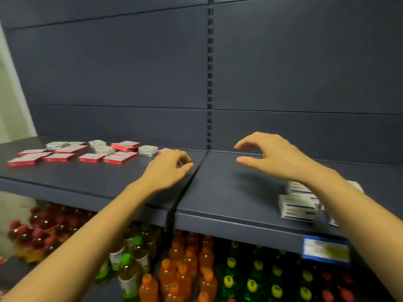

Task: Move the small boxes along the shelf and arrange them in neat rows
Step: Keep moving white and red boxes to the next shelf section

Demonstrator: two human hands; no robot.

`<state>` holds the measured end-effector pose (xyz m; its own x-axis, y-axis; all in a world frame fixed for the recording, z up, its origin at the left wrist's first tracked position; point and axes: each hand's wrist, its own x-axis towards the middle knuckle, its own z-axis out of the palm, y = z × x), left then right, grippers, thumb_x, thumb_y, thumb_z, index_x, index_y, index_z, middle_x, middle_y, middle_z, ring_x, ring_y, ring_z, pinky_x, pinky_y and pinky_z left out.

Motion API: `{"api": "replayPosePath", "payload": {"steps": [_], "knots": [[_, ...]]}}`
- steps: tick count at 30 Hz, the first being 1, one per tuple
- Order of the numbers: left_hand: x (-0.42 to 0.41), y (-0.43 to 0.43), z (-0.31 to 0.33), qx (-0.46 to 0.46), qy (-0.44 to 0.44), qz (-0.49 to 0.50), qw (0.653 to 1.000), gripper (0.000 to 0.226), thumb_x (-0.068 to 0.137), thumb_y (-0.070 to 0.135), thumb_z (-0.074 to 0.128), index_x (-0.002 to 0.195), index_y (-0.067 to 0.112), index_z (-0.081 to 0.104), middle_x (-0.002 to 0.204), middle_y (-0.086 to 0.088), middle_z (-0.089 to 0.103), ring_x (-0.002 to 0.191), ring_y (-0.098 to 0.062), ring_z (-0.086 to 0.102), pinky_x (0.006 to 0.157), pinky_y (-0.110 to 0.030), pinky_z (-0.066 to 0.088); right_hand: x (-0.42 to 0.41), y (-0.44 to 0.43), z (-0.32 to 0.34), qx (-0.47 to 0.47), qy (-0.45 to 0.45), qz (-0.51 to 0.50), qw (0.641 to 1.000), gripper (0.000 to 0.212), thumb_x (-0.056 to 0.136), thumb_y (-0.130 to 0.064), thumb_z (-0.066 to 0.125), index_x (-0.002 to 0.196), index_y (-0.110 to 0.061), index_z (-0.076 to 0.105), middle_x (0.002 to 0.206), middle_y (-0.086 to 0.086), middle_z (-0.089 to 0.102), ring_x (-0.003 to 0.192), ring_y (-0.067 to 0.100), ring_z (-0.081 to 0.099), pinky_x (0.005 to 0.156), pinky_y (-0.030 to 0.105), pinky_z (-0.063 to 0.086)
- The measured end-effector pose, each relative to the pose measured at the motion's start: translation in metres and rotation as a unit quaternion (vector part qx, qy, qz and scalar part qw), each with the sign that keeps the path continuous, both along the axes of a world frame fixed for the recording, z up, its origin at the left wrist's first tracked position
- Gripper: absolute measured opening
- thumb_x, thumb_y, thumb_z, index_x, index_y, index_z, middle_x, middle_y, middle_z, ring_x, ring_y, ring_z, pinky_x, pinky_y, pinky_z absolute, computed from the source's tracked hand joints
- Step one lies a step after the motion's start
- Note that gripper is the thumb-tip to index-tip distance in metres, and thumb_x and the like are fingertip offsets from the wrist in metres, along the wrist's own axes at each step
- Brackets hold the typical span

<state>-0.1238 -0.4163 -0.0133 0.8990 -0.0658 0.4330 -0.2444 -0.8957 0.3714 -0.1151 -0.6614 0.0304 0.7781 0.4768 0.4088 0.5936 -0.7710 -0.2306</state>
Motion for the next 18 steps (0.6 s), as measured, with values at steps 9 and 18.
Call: {"api": "replayPosePath", "payload": {"steps": [9, 18], "knots": [[-0.006, 0.156, -0.003, -0.019, 0.015, 0.090, 0.996, 0.018, 0.090, 0.024, 0.054, 0.099, 0.014, 0.065, 0.101, -0.004, 0.062, 0.091, -0.019, 0.058, 0.087, -0.039, 0.049, 0.053, 0.153, -0.018, -0.062, 0.067, 0.031, 0.995, 0.030, 0.088, -0.037, 0.056, 0.116, -0.029, 0.057, 0.122, -0.010, 0.059, 0.108, 0.014, 0.055, 0.094, 0.039, 0.047], [0.022, 0.281, -0.001, -0.002, 0.022, 0.065, 0.998, 0.016, 0.090, 0.022, 0.054, 0.097, 0.015, 0.067, 0.102, -0.002, 0.065, 0.090, -0.016, 0.057, 0.082, -0.032, 0.046, 0.099, 0.291, -0.027, -0.082, 0.116, -0.004, 0.990, 0.037, 0.089, -0.035, 0.056, 0.120, -0.016, 0.057, 0.124, 0.004, 0.060, 0.106, 0.022, 0.058, 0.094, 0.039, 0.048]]}}
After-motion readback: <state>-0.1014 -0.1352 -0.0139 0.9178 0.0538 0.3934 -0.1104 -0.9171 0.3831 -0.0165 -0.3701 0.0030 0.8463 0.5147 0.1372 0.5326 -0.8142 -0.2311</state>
